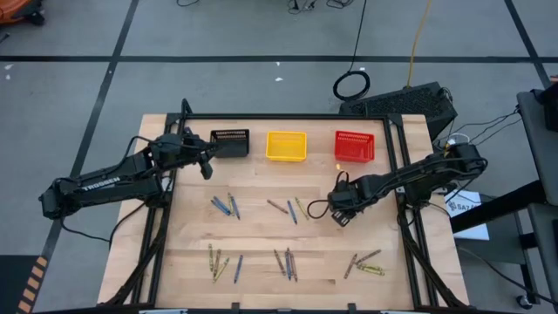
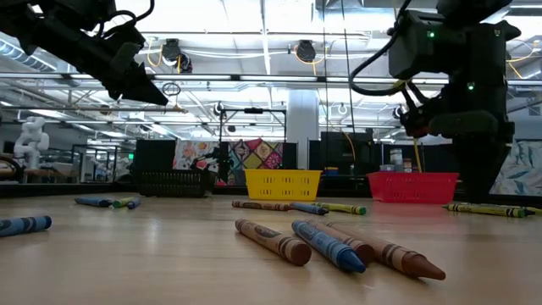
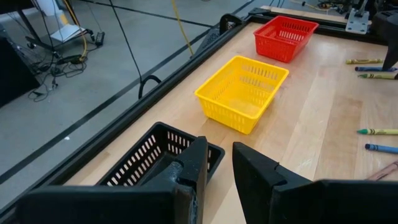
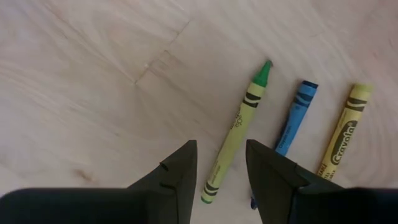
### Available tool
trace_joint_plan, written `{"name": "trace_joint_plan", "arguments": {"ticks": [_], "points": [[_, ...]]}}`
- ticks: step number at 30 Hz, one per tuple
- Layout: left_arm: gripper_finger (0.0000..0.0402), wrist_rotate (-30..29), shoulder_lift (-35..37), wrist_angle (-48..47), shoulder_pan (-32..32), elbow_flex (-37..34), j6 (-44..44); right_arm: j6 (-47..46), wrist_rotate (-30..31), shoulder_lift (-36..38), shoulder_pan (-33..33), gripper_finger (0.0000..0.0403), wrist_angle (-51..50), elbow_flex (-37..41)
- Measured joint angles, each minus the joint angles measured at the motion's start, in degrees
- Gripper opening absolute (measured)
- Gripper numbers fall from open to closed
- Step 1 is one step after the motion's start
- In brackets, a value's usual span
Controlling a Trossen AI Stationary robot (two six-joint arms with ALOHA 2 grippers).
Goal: Sort crayons
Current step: Put the green crayon into the red bin
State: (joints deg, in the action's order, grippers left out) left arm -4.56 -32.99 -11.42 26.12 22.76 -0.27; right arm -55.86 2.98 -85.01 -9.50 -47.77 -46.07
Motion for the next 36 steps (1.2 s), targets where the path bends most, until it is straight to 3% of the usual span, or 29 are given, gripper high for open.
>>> {"name": "trace_joint_plan", "arguments": {"ticks": [12, 16, 24, 36], "points": [[0.0081, 0.0, 0.0, 0.0, 0.0, 0.0, 0.0, -1.4, -0.5, 0.2, 0.0, 0.0122, 5.0, 4.3], [0.0081, 0.0, 0.0, 0.0, 0.0, 0.0, 0.0, -1.2, -0.6, 0.2, 0.0, 0.0097, 5.5, 4.3], [0.0081, 0.0, 0.0, 0.0, 0.0, 0.0, 0.0, -1.3, -0.5, 0.1, 0.0, 0.0009, 6.5, 4.3], [0.0081, 0.0, 0.0, 0.0, 0.0, 0.0, 0.0, 1.3, -0.5, 0.2, 0.0, 0.0002, 6.8, 4.4]]}}
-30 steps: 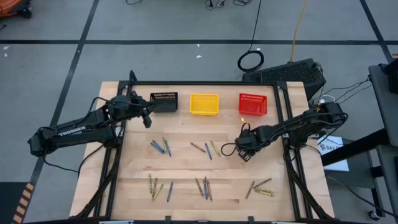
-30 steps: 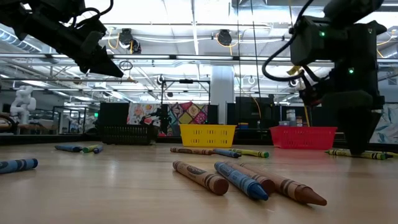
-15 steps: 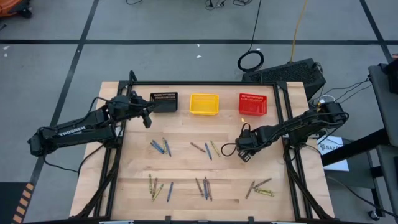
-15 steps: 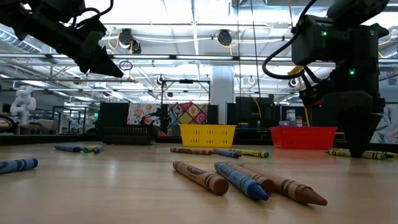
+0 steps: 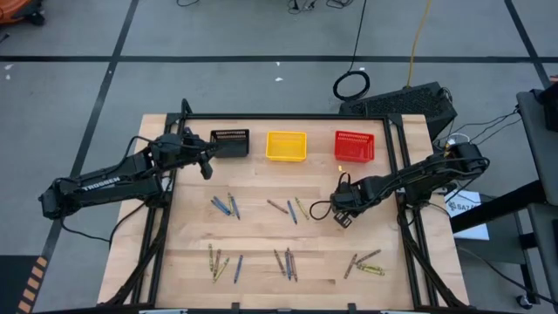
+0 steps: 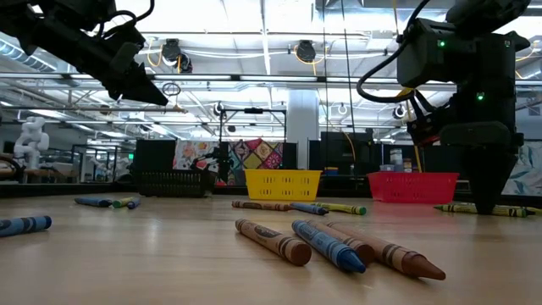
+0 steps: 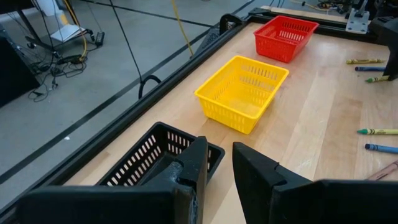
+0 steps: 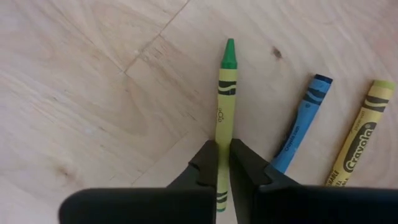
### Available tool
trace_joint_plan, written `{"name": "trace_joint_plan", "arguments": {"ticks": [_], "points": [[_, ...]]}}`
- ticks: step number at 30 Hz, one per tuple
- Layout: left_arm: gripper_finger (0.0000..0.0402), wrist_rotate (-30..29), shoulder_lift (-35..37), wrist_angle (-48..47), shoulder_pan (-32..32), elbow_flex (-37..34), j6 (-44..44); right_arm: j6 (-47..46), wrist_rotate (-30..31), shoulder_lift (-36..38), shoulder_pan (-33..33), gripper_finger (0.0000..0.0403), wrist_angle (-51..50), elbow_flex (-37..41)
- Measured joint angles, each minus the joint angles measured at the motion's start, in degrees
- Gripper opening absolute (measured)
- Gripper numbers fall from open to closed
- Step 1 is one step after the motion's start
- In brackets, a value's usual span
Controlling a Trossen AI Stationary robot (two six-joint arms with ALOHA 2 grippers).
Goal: Sort crayons
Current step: Put the green crayon into the red bin
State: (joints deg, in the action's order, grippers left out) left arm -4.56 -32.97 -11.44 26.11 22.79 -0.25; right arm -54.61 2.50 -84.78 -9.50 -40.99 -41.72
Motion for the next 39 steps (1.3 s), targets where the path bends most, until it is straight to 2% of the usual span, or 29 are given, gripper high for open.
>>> {"name": "trace_joint_plan", "arguments": {"ticks": [16, 19, 24, 30, 39], "points": [[0.0081, 0.0, 0.0, 0.0, 0.0, 0.0, 0.0, 0.6, 0.7, 5.4, 0.1, 0.0000, -0.1, 0.2], [0.0081, 0.0, 0.0, 0.1, 0.0, 0.0, 0.0, 1.5, 2.5, 6.9, 0.9, 0.0000, 0.2, 0.1], [0.0081, 0.0, 0.0, 0.1, 0.0, 0.0, 0.0, 3.7, 8.6, 9.7, 3.8, 0.0000, 0.9, 0.1], [0.0081, 0.0, 0.0, 0.0, 0.0, 0.0, 0.0, 8.3, 12.6, 13.1, 7.9, 0.0000, 1.2, 0.1], [0.0081, 0.0, 0.0, 0.0, 0.0, 0.0, 0.0, 16.9, 14.3, 16.8, 14.9, 0.0000, 3.9, 0.0]]}}
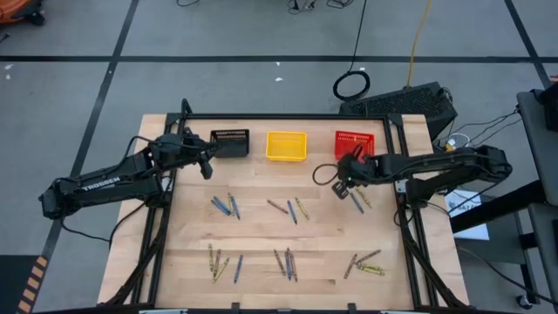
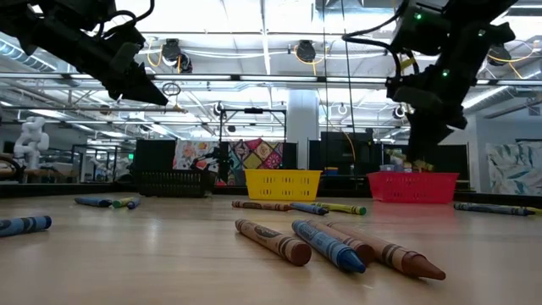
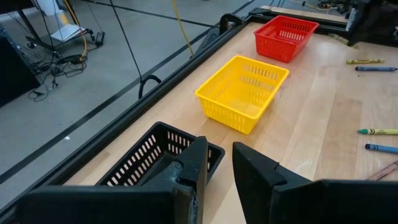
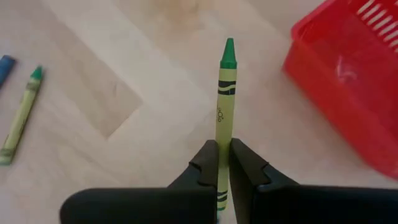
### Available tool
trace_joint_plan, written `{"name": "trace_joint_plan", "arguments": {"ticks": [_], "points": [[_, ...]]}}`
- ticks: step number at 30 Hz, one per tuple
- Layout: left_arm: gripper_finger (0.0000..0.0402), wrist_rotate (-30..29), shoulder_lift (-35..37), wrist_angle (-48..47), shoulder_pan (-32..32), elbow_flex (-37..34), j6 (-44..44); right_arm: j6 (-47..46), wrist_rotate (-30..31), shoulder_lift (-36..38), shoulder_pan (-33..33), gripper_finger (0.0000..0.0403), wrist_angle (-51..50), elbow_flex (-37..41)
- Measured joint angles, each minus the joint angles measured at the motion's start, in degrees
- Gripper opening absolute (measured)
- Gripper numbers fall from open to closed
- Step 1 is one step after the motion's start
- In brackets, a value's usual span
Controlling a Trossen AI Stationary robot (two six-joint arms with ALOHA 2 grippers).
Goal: Sort crayons
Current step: Put the green crayon into the red bin
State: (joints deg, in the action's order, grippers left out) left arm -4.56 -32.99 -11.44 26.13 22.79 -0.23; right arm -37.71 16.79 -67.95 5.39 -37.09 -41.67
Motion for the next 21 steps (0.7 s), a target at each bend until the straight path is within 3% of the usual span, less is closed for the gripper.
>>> {"name": "trace_joint_plan", "arguments": {"ticks": [5, 21], "points": [[0.0081, 0.0, 0.0, 0.0, 0.0, 0.0, 0.0, 4.2, 2.7, 0.2, 4.4, 0.0000, 0.4, 0.0], [0.0081, 0.0, 0.0, 0.0, 0.0, 0.0, -0.1, 16.0, 2.8, 0.2, 19.7, 0.0000, 3.5, 0.0]]}}
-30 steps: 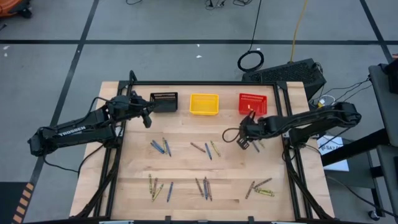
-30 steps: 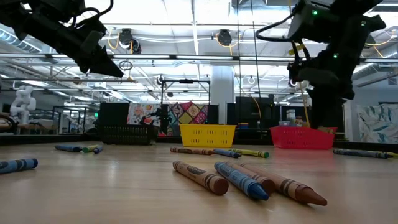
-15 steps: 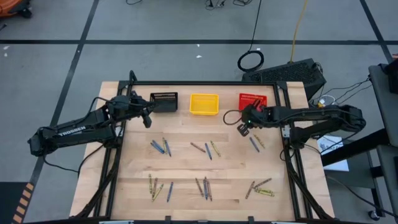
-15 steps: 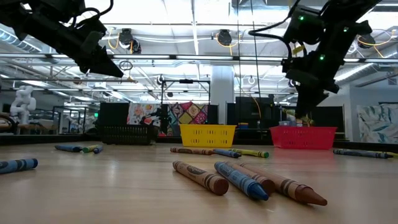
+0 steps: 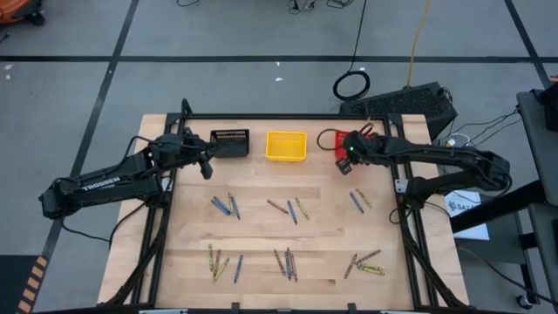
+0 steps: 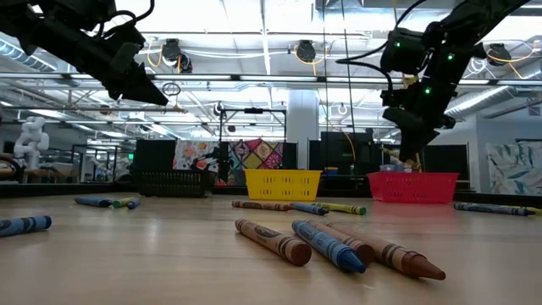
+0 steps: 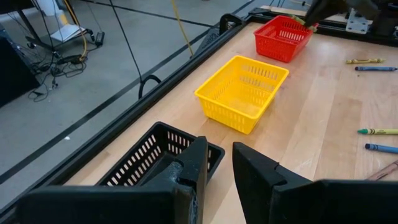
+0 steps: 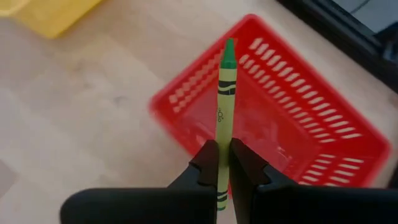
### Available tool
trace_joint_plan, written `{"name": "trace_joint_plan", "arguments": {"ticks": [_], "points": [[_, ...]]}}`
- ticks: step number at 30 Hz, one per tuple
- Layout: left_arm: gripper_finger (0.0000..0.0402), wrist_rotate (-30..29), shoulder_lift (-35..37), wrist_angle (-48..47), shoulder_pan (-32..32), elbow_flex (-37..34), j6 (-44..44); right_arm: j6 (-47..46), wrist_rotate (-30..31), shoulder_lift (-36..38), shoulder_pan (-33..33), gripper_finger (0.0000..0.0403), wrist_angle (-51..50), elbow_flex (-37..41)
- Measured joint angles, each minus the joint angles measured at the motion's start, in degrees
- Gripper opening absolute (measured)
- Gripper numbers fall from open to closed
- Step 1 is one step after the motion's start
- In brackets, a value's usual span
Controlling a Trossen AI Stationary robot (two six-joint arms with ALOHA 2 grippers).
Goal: Sort crayons
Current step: Put the green crayon into the red bin
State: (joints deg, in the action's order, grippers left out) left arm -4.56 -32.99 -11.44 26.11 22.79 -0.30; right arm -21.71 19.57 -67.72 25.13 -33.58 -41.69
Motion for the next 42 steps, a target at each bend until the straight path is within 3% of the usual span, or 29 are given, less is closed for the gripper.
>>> {"name": "trace_joint_plan", "arguments": {"ticks": [13, 24, 42], "points": [[0.0081, 0.0, 0.0, 0.0, 0.0, 0.0, 0.0, 1.9, -0.1, 0.0, 8.9, 0.0017, 0.0, 0.0], [0.0081, 0.0, 0.0, 0.0, 0.0, 0.0, -0.1, 5.4, -3.4, -2.0, 9.4, 0.0022, -0.3, 0.0], [0.0081, 0.0, 0.0, 0.0, 0.0, 0.0, -0.1, 9.0, -3.1, -7.2, 9.7, 0.0022, 2.0, 0.0]]}}
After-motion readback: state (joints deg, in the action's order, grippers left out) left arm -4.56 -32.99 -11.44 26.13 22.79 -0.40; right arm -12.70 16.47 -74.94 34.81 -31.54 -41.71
